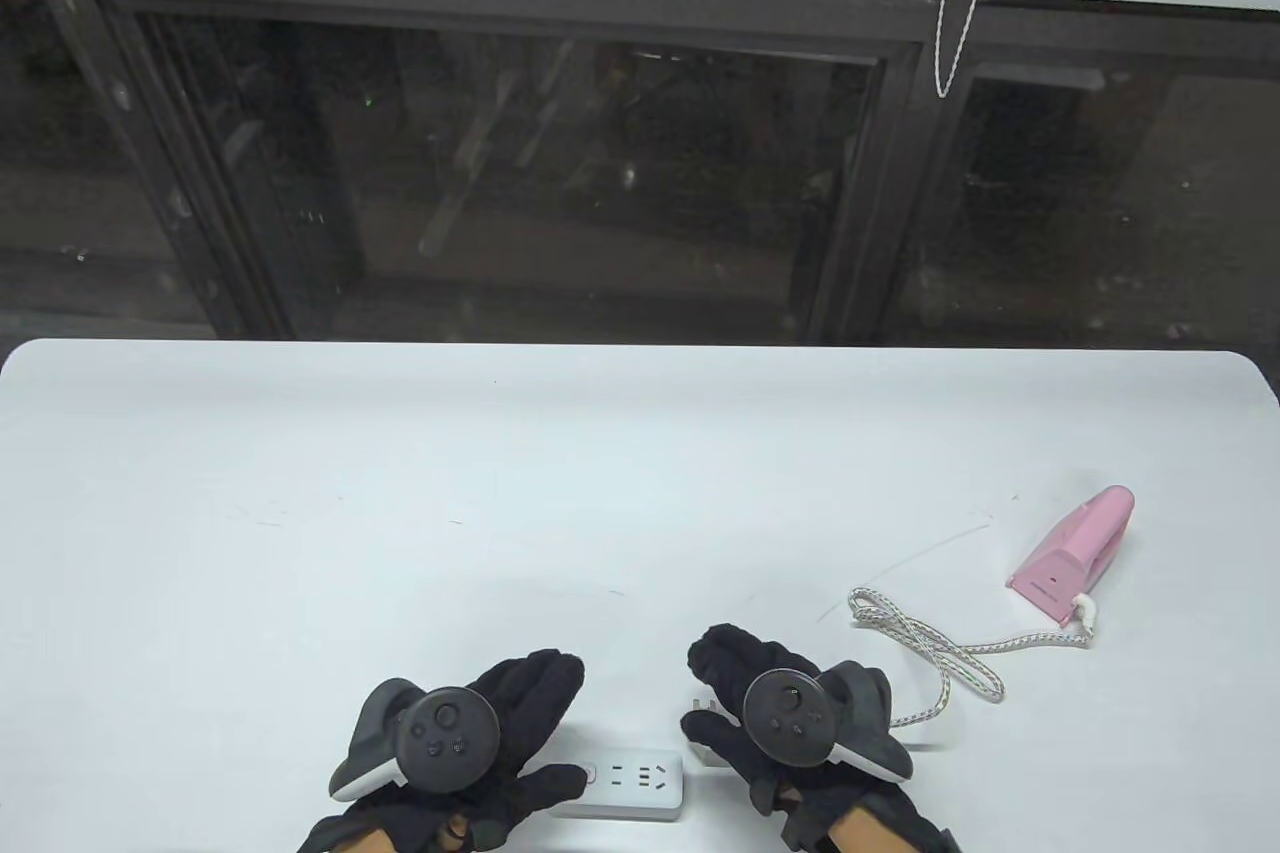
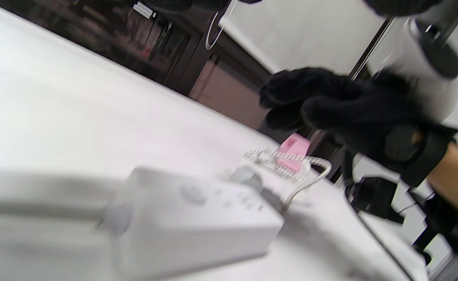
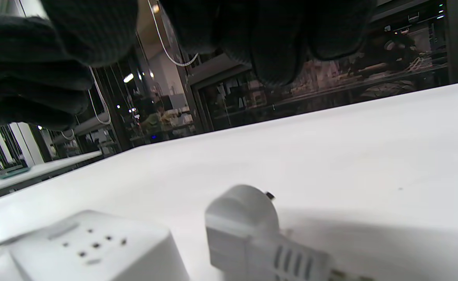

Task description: Unplug the electric iron

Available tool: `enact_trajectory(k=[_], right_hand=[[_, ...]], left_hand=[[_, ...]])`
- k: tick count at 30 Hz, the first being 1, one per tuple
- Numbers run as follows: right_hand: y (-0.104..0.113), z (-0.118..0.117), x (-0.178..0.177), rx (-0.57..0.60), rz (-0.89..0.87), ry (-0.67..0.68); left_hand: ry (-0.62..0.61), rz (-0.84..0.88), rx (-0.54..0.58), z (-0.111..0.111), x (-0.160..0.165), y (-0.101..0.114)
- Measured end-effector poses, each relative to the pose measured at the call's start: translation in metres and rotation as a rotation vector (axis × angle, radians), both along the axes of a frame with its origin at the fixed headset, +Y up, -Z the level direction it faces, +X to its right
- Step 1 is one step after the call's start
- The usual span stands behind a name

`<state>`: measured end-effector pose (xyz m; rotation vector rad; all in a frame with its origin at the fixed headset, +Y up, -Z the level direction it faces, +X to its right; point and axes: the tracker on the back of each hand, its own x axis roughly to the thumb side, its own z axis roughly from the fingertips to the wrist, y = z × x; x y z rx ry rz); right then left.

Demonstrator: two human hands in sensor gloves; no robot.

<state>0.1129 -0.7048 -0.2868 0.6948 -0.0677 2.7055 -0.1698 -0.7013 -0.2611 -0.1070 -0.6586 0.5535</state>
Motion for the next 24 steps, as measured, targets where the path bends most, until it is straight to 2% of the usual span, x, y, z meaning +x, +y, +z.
enact_trajectory(k=[3, 12, 24], right_hand=[[0.005, 0.004, 0.001, 0.044, -0.008, -0.006], [0.020, 0.027, 0.004, 0.172, -0.016, 0.007], [0.010, 0.019, 0.004, 0.068, 0.004, 0.010]], left_hand=[[0.004, -0.024, 0.037, 0.001, 0.002, 0.003], [0.000, -0.094, 0.014, -0.003, 0.004, -0.008], [0.006, -0.110, 0.001, -0.005, 0.004, -0.009]])
